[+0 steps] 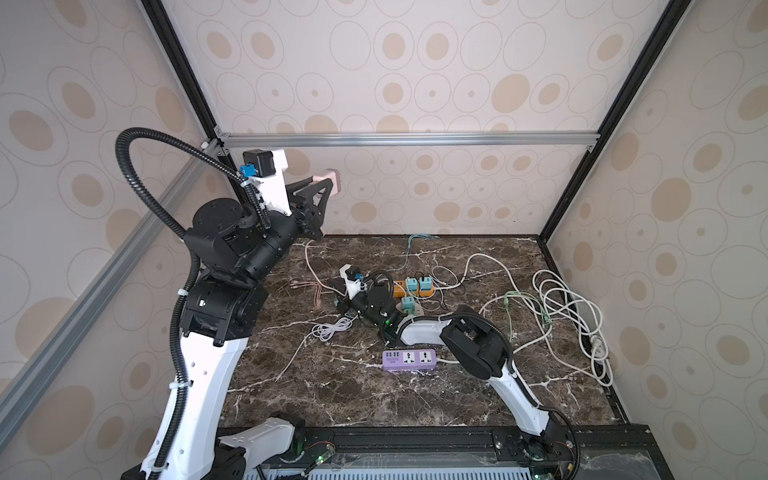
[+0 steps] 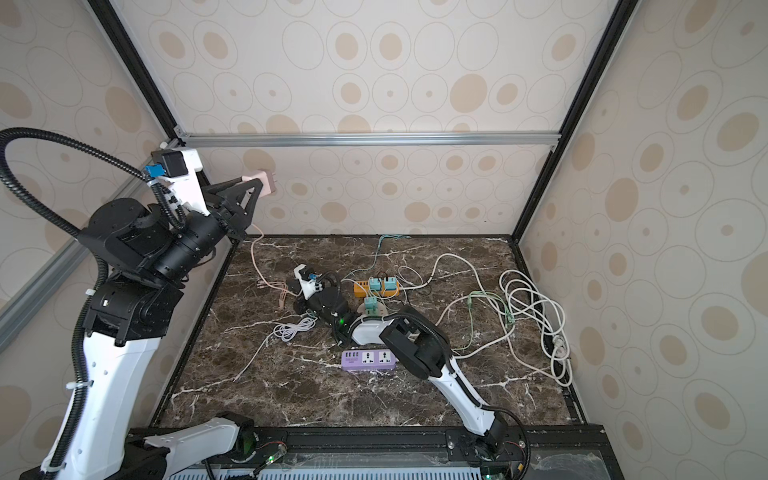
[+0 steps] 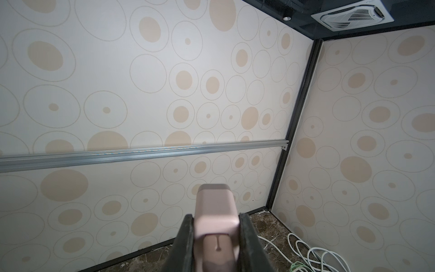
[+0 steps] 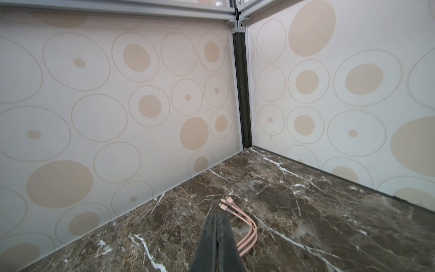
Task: Insert the plug
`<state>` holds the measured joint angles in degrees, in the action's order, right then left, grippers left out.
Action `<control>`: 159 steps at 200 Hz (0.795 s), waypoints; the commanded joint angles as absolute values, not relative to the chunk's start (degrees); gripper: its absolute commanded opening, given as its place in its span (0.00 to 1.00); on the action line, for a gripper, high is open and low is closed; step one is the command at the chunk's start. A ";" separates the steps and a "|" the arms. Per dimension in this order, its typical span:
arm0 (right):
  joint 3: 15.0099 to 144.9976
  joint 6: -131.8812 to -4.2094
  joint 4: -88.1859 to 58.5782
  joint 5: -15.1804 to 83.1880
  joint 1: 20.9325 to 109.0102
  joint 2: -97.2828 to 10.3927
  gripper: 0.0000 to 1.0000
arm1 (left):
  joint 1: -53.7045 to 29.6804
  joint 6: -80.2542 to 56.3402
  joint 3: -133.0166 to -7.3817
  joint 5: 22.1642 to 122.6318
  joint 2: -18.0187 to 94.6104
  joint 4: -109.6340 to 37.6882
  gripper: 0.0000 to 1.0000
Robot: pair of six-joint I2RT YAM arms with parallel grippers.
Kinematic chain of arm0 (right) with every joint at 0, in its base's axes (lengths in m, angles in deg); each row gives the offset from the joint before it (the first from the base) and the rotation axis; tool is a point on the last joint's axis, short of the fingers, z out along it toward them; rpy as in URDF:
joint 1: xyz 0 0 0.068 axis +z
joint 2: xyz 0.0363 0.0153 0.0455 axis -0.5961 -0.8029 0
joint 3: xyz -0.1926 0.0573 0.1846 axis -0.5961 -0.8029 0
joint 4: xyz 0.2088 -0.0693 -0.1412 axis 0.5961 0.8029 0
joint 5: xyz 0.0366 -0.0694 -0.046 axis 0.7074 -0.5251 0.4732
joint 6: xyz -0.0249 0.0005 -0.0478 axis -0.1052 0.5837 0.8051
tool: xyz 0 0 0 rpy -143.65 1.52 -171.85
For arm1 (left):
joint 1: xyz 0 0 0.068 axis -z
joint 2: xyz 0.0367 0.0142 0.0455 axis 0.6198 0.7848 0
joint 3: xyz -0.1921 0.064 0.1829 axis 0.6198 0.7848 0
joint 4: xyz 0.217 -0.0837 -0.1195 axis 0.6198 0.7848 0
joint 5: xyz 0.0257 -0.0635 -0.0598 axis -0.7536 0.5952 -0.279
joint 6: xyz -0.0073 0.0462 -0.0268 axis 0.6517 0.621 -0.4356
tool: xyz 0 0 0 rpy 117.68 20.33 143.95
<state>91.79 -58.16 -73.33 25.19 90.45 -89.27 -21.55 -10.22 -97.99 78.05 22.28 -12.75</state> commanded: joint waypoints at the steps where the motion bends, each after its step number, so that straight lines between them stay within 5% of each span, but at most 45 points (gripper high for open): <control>1: 91.27 -56.25 -77.74 26.55 89.34 -82.39 0.00 | -21.78 -8.45 -97.93 79.49 21.96 -12.72 0.00; 159: 77.24 -64.64 -56.85 33.98 73.86 -39.86 0.00 | -18.26 -18.98 -97.77 107.58 25.78 -24.73 0.00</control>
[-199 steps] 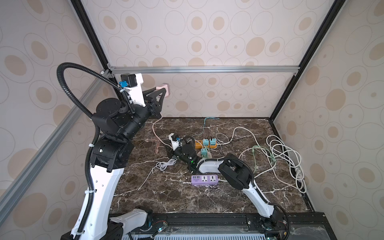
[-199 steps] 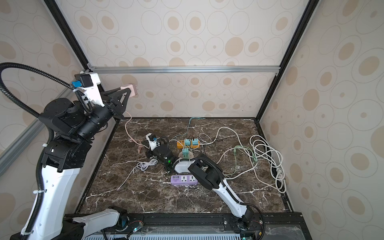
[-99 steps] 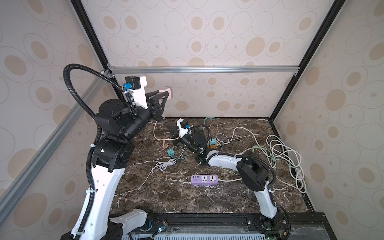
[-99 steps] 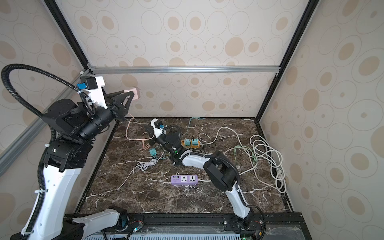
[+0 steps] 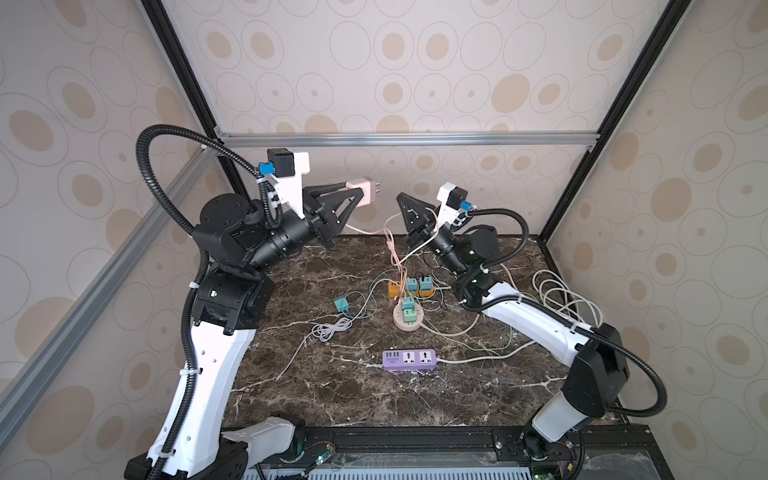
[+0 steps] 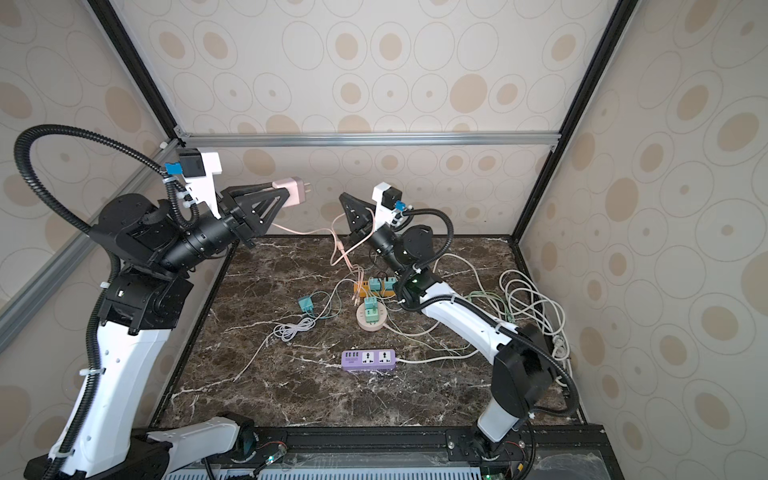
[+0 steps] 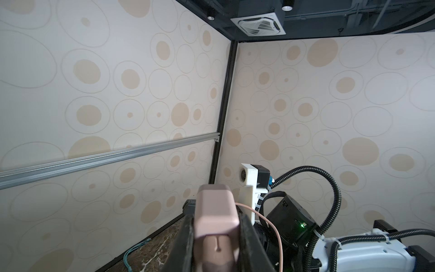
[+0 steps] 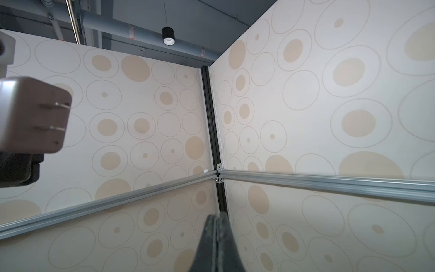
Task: Insert the plug
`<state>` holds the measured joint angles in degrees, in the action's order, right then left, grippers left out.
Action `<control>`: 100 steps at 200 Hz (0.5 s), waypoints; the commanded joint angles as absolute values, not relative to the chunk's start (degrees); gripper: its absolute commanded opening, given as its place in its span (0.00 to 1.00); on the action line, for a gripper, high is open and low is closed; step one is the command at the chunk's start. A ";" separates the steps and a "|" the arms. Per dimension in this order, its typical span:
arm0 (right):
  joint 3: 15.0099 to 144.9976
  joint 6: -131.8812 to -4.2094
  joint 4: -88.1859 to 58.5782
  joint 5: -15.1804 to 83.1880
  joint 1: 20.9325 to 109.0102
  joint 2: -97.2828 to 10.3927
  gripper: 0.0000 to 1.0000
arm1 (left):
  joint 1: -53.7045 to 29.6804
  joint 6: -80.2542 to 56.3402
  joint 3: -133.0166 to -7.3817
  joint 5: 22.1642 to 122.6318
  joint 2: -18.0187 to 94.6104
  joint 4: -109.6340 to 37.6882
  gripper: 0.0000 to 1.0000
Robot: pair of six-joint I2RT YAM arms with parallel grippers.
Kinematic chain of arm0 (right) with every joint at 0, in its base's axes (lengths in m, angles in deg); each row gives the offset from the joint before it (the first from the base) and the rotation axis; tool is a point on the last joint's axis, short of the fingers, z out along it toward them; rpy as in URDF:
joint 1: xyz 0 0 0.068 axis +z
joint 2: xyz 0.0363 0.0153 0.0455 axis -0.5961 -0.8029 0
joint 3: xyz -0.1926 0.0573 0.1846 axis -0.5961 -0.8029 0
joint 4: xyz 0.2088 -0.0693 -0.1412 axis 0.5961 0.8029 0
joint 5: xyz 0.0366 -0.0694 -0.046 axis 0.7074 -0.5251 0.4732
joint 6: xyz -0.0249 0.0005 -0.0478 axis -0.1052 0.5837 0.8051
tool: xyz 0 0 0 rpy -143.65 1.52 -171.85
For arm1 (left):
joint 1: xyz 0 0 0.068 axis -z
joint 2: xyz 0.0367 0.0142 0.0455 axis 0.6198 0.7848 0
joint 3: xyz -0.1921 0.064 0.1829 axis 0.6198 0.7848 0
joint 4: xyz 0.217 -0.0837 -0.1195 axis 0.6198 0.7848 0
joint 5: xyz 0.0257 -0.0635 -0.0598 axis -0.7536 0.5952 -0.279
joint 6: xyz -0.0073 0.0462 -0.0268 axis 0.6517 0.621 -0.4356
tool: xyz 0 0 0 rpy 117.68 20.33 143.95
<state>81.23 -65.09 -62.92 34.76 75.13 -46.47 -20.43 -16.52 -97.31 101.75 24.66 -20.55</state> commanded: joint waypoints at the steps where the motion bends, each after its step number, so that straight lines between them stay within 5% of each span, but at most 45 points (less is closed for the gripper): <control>1: 76.79 -63.98 -56.03 33.71 73.66 -39.14 0.00 | -18.09 -18.90 -97.78 107.59 25.90 -24.68 0.00; 39: 69.22 -58.59 -42.32 28.48 69.60 -27.13 0.00 | -8.27 -10.47 -101.00 98.84 29.29 -17.31 0.00; 100: 61.35 -55.93 -18.94 19.17 58.63 -8.54 0.00 | 2.50 -1.60 -104.84 99.49 38.33 -9.00 0.00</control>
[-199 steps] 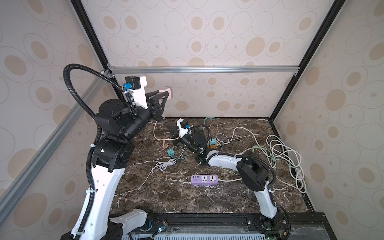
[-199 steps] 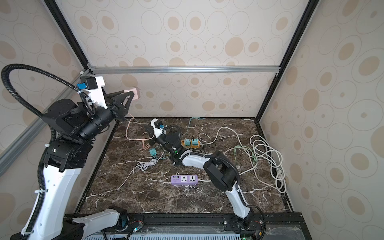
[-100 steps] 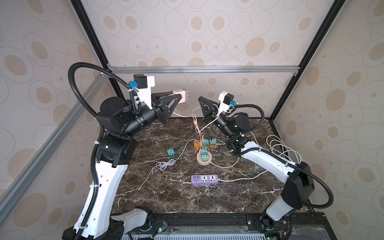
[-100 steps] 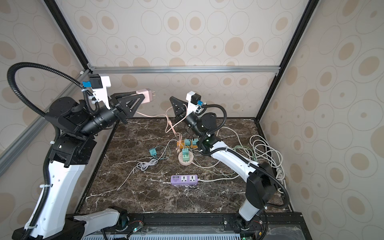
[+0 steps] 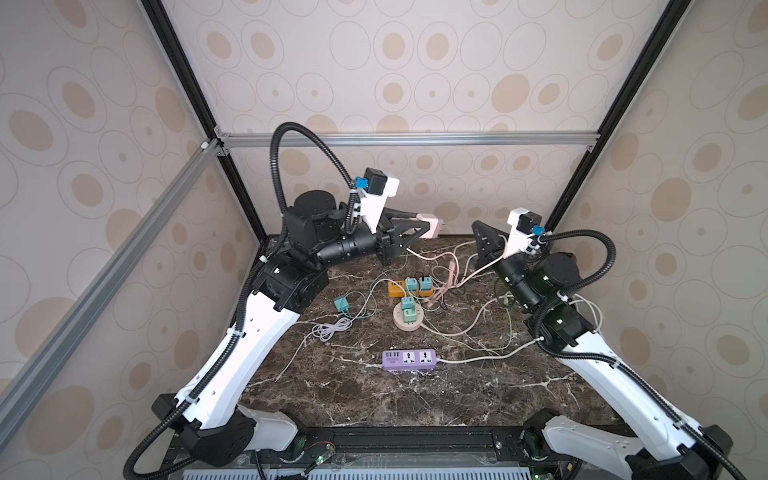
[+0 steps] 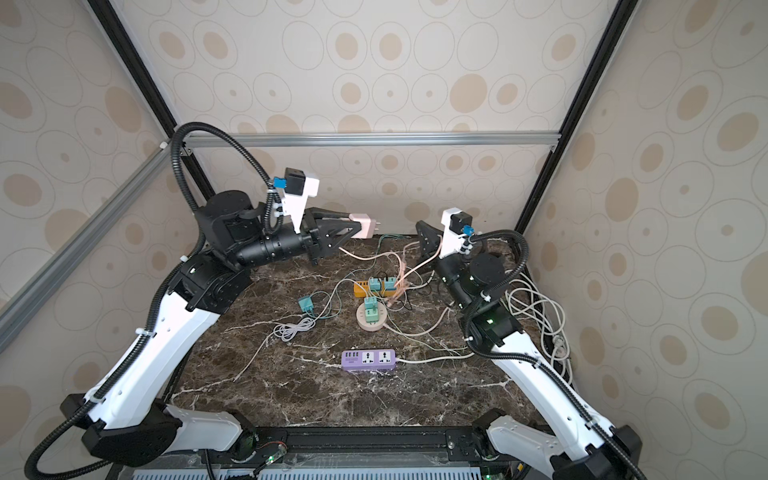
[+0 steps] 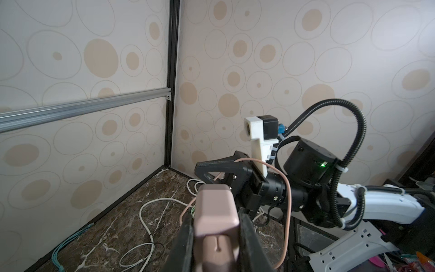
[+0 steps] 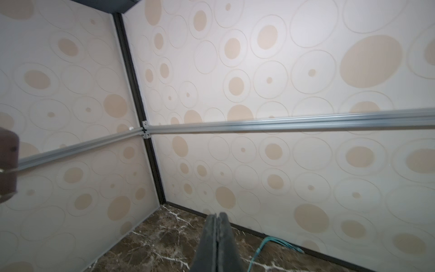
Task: Insert the plug
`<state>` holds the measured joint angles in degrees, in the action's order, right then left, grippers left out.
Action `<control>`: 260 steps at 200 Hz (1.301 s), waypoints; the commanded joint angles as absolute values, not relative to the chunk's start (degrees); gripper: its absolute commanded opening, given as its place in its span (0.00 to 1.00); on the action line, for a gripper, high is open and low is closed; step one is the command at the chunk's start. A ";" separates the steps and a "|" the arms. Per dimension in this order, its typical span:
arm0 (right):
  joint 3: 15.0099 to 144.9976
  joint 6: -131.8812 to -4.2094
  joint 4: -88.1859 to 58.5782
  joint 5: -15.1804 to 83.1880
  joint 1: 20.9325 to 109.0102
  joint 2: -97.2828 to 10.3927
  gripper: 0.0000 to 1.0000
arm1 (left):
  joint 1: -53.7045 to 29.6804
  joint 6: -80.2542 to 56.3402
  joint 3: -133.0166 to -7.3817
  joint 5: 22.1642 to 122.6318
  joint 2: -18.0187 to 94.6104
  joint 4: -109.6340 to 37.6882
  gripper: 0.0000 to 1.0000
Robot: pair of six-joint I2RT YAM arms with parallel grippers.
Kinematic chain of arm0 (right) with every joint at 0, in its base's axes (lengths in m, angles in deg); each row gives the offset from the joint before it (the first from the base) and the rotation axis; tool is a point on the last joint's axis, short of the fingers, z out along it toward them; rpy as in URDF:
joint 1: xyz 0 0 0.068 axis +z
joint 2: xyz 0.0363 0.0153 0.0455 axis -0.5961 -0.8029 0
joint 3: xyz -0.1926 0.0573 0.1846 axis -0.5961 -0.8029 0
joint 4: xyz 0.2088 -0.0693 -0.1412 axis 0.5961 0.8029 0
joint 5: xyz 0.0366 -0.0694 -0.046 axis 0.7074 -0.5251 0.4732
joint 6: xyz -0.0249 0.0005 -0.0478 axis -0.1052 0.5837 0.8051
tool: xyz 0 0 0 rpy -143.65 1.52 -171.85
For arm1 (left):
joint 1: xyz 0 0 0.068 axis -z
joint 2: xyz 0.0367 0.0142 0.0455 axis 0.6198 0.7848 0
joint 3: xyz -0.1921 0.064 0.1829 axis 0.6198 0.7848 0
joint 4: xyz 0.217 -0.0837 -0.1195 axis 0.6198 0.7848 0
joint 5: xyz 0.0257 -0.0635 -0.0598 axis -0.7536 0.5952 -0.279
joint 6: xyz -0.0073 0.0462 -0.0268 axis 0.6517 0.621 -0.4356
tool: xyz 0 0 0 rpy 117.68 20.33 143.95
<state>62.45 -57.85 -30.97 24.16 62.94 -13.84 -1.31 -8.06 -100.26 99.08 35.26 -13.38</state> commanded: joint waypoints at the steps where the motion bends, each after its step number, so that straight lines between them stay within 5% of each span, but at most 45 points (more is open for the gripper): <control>1: 61.36 -55.73 -18.51 19.10 58.29 -8.33 0.00 | 2.67 -1.51 -104.96 99.49 38.51 -8.86 0.00; 50: 63.10 -46.36 -2.01 11.51 40.99 -3.69 0.01 | 7.76 -2.54 -106.40 102.94 49.55 -13.63 0.00; 79: 56.95 -45.67 3.14 4.09 39.03 -3.53 0.05 | 11.39 -5.34 -101.88 102.08 56.25 -23.78 0.00; 122: 46.45 -62.45 18.27 8.50 39.01 -6.21 0.58 | 10.94 -11.71 -101.36 93.43 67.49 -30.74 0.00; 151: 45.38 -68.40 27.38 8.83 38.96 -7.36 0.80 | 8.81 -18.21 -101.89 92.70 70.54 -37.91 0.00; 158: 44.67 -68.56 28.23 8.76 38.98 -7.12 1.00 | 8.27 -19.80 -101.70 93.00 70.88 -40.10 0.00; 212: 39.38 -77.95 29.38 6.52 38.96 -2.23 0.99 | 6.56 -22.82 -103.74 87.64 71.39 -44.48 0.00; 260: 40.60 -82.86 29.48 3.86 38.97 -4.49 0.99 | 5.51 -24.64 -110.94 92.67 74.92 -45.30 0.00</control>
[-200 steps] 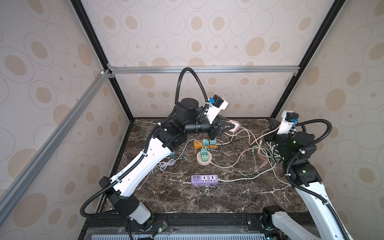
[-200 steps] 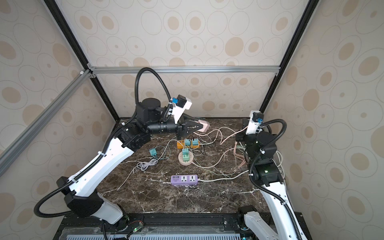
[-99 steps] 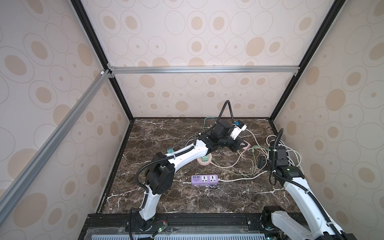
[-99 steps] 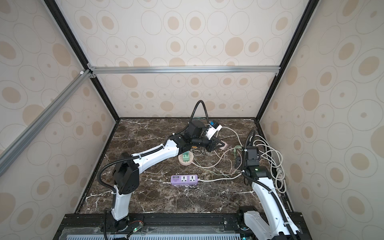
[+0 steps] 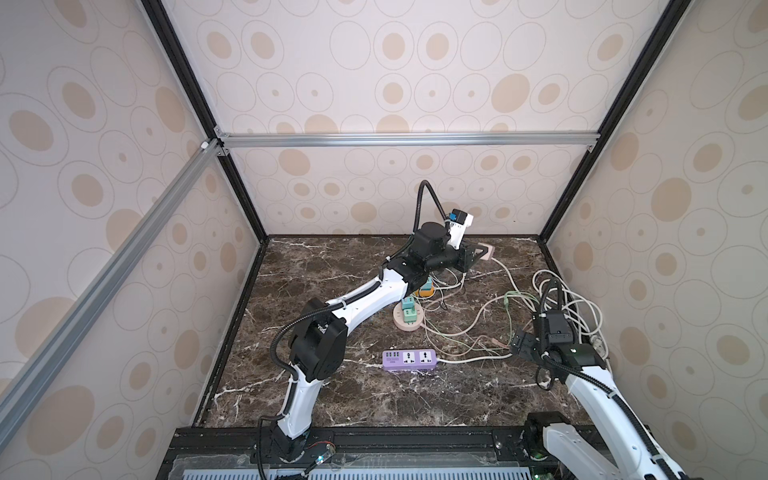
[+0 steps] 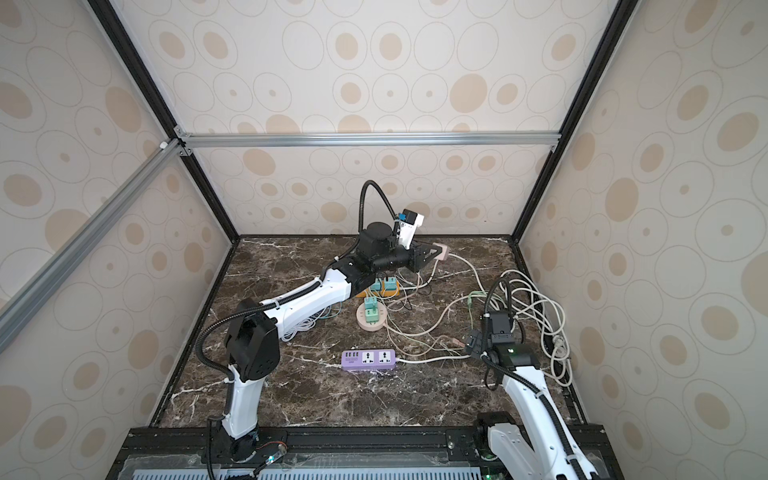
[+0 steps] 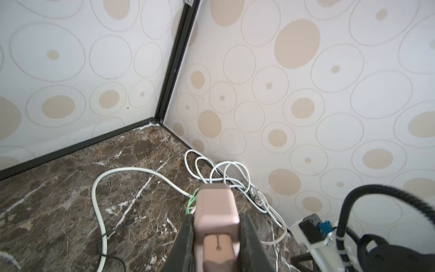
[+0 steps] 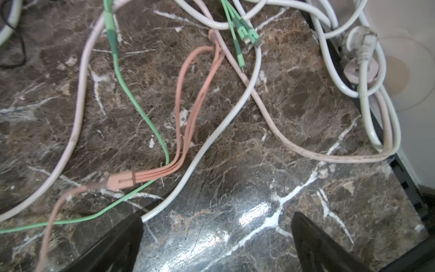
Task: Insert the plug
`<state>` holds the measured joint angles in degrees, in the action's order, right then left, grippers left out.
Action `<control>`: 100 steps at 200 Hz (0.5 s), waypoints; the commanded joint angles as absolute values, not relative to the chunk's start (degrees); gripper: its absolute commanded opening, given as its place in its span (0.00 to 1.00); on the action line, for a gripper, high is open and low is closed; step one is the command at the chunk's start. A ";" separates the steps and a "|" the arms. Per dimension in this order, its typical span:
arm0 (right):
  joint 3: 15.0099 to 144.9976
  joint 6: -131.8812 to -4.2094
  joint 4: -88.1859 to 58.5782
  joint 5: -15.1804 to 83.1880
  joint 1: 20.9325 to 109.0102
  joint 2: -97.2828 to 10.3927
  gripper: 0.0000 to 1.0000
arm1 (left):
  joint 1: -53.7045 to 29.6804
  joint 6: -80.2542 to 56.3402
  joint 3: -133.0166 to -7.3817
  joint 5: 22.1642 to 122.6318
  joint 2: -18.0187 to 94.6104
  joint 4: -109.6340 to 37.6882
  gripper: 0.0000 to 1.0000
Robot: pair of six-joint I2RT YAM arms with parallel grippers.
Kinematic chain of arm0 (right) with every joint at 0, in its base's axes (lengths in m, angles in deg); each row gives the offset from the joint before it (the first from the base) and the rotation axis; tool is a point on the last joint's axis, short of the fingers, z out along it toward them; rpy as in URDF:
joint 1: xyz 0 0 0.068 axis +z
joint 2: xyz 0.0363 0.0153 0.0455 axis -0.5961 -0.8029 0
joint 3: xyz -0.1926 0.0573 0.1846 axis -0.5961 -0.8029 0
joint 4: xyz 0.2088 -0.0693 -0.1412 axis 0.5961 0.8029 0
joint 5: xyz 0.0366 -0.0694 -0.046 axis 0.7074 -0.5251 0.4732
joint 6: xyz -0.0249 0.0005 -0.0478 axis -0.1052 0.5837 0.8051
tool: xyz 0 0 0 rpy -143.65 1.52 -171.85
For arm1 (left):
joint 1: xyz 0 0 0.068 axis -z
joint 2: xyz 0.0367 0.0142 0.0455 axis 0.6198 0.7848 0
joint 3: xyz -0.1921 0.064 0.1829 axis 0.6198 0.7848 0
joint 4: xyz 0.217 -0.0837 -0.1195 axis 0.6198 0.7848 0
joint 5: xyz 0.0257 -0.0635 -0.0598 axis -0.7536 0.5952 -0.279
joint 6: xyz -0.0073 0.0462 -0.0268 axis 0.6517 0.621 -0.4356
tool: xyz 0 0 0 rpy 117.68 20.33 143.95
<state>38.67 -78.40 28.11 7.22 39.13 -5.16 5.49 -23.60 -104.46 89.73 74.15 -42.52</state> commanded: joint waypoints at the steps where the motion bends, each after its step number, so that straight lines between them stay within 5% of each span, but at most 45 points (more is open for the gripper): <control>1: 40.75 -82.82 29.47 3.71 39.01 -4.37 0.99 | 5.62 -24.41 -110.95 92.88 74.95 -45.30 0.00; 63: 45.46 -81.78 25.33 3.23 38.99 4.38 0.99 | 10.80 -12.09 -99.13 101.78 66.20 -42.96 0.00; 100: 44.16 -79.00 18.18 11.07 39.03 5.10 0.99 | 11.36 2.36 -88.89 101.69 60.97 -34.23 0.00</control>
